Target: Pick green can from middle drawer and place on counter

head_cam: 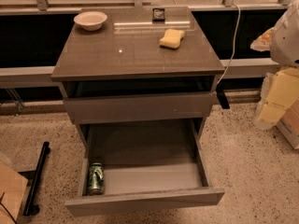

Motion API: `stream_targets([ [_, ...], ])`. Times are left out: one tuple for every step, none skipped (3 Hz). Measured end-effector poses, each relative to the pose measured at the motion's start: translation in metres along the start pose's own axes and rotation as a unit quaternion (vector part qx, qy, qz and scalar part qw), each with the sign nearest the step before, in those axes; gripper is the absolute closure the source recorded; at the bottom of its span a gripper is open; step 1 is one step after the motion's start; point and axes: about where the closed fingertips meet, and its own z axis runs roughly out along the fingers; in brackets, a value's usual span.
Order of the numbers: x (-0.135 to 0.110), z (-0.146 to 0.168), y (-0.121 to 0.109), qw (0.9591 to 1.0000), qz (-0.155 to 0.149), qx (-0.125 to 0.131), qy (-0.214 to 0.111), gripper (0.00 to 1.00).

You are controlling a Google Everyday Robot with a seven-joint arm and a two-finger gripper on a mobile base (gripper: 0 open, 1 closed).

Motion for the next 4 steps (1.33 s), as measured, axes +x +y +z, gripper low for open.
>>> stream_targets([
  [0.000,0.000,0.000,1.0000,0.000,0.000,0.000,0.00],
  [-0.007,0.014,0.001,0.9998,0.009,-0.012,-0.012,0.00],
  [-0.018,0.064,-0.001,0.9949,0.067,-0.053,-0.055,0.00],
  [-0.042,0.124,-0.010,0.9802,0.147,-0.093,-0.095,0.00],
])
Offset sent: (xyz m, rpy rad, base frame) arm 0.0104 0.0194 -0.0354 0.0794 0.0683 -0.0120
